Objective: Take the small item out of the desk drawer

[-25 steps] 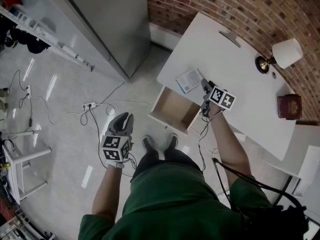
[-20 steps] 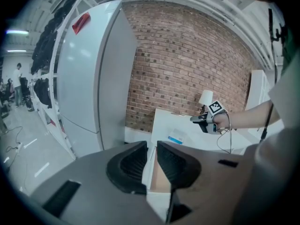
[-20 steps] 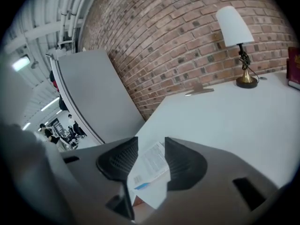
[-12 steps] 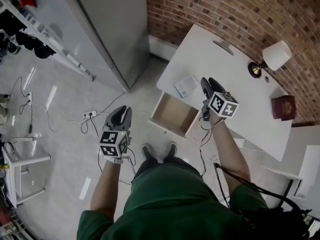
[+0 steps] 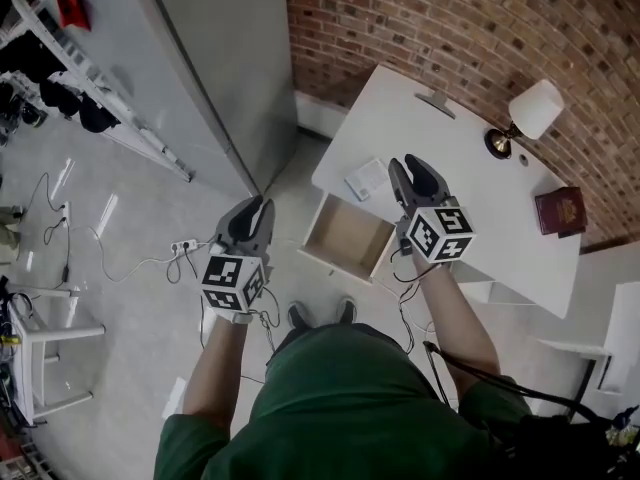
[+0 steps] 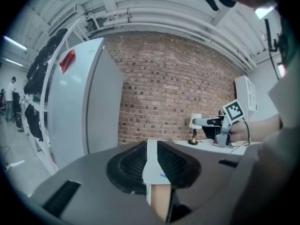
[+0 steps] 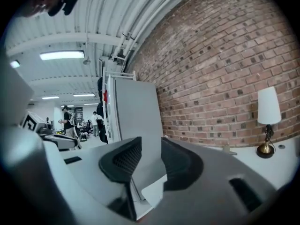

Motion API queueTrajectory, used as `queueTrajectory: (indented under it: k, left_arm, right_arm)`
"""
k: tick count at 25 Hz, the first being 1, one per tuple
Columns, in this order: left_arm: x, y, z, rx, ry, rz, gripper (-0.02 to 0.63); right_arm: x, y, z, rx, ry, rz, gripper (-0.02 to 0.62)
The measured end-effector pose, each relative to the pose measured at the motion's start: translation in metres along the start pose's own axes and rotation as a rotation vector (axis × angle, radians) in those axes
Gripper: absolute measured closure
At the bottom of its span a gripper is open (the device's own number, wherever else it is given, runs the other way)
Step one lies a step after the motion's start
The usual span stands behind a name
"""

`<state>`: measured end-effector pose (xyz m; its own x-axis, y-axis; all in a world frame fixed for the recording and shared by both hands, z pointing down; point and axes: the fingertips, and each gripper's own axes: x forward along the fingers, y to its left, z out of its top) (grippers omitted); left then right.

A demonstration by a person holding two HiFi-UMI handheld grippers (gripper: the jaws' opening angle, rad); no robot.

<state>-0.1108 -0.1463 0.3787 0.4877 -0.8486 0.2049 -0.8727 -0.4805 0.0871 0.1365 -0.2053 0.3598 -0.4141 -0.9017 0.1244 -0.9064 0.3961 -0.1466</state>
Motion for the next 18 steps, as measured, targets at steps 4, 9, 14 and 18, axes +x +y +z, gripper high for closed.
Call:
queueTrajectory:
  k: [4,9,14,18]
  left_arm:
    - [-0.013,-0.006,0.036,0.025,-0.083,0.011,0.545]
    - [-0.03,-0.013,0.064,0.107,-0.143,0.052,0.545]
    - [-0.039,-0.015,0.078,0.117,-0.174,0.085,0.545]
    - [-0.042,-0.018,0.086,0.119,-0.19,0.105,0.545]
  right_arm:
    - [-0.014,0.023,0.039,-0.091,-0.082,0.025,0.474]
    - [-0.023,0.055,0.064,-0.163,-0.141,0.087,0.526]
    - [-0.019,0.078,0.07,-0.212,-0.152,0.151,0.552]
    - [-0.016,0.085,0.069,-0.24,-0.151,0.181,0.576]
